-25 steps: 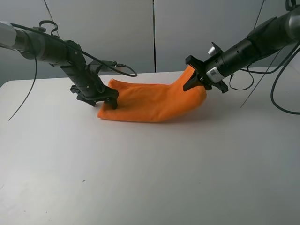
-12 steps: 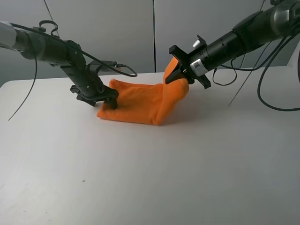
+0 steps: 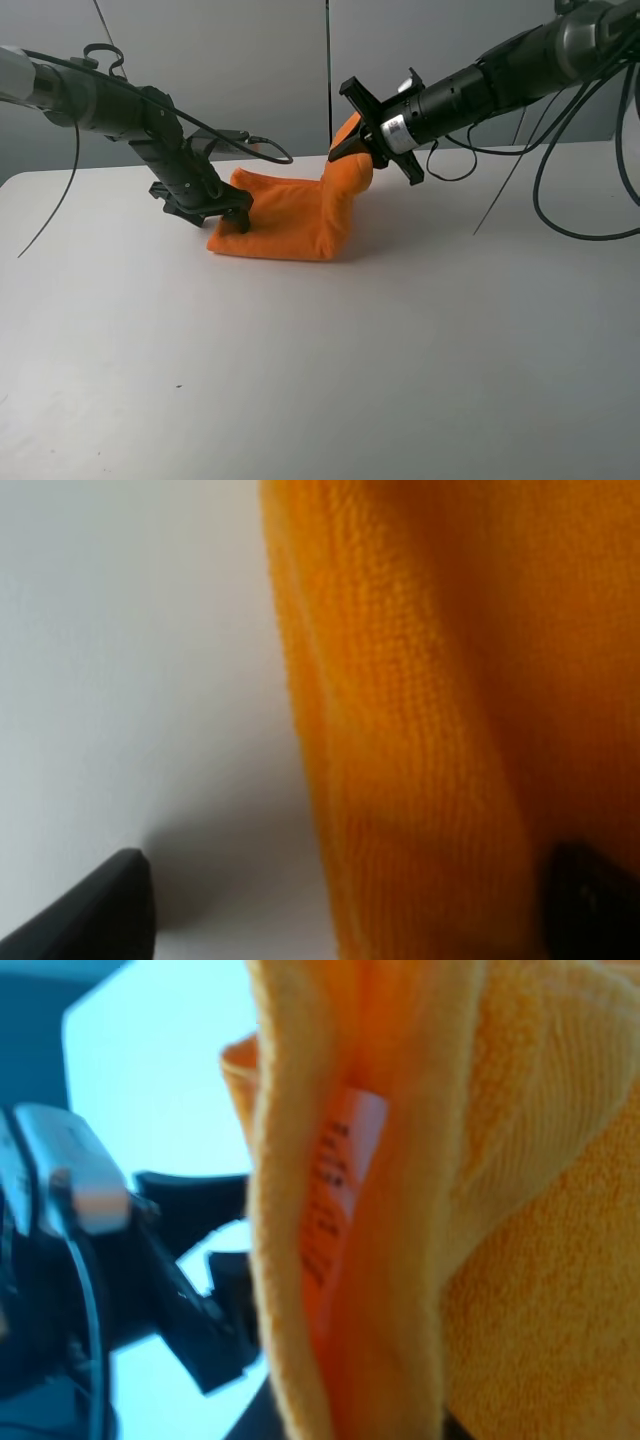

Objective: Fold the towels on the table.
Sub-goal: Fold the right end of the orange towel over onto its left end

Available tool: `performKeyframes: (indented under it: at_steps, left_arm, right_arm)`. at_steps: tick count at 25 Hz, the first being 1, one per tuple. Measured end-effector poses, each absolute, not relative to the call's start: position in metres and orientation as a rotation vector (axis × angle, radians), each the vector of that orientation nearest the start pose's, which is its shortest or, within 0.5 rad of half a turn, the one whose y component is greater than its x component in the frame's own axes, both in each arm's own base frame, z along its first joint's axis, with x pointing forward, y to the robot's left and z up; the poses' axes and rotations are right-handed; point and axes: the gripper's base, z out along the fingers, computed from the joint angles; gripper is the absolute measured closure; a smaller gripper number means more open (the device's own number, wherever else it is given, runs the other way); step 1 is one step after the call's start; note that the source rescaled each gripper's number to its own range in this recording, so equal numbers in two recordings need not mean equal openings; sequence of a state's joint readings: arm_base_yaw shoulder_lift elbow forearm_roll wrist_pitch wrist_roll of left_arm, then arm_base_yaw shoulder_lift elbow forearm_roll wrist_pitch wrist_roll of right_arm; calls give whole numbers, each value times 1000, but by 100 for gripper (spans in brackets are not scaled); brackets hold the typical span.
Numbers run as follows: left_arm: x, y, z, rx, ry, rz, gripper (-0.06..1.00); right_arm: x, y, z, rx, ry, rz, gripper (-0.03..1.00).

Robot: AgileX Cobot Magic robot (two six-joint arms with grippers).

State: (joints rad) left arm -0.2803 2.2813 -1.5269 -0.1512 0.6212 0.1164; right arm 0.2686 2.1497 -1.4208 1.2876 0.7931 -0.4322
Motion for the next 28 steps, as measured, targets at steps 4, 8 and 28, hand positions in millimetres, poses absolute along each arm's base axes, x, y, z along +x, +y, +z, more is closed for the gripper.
performKeyframes:
  at_steps: [4,8,28]
  left_arm:
    - [430,-132,87,408,2834,-184,-6]
    - [430,-132,87,408,2834,-184,-6]
    - [430,-132,87,410,2834,-182,-6]
  right_arm:
    - [403,197,143,286,2643,1368,93]
    - [399,214,136,286,2639,1374,93]
    - [393,246,133,441,2575,1244,93]
